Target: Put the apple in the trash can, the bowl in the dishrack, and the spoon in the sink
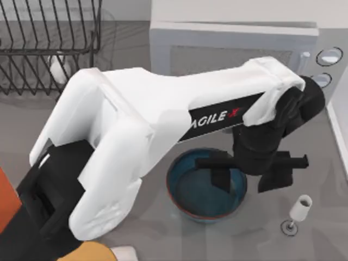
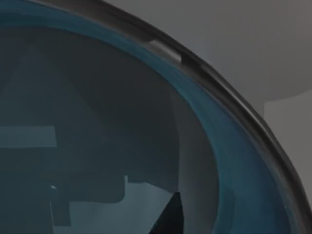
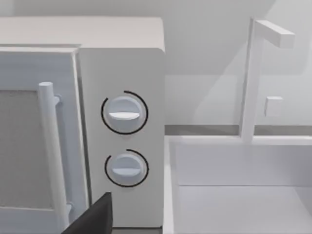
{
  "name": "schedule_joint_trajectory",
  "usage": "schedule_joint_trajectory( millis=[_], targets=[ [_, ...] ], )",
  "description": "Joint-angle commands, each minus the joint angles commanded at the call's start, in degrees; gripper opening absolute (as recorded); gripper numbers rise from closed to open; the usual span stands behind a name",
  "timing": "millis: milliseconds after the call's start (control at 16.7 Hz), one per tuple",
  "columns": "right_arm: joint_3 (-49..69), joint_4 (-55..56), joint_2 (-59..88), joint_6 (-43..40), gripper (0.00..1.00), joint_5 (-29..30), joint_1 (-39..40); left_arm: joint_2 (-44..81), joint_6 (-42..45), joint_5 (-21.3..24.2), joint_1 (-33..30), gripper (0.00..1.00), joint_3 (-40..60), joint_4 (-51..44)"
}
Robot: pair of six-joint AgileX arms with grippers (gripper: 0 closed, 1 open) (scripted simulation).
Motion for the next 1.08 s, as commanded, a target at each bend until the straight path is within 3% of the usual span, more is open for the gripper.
schedule_joint_trajectory(
  millis=[300,900,1080],
  targets=[
    [0.0,0.0,0.0,0.0,1.0,0.0,0.0,0.0,0.0,0.0,0.0,0.02,0.0,0.0],
    [0.0,0.0,0.0,0.0,1.0,0.0,0.0,-0.18,0.05,-0.01,0.06,0.0,0.03,-0.15],
    [0.0,0.0,0.0,0.0,1.0,0.0,0.0,0.56,-0.14,-0.16,-0.08,0.0,4.14,-4.14]
  ],
)
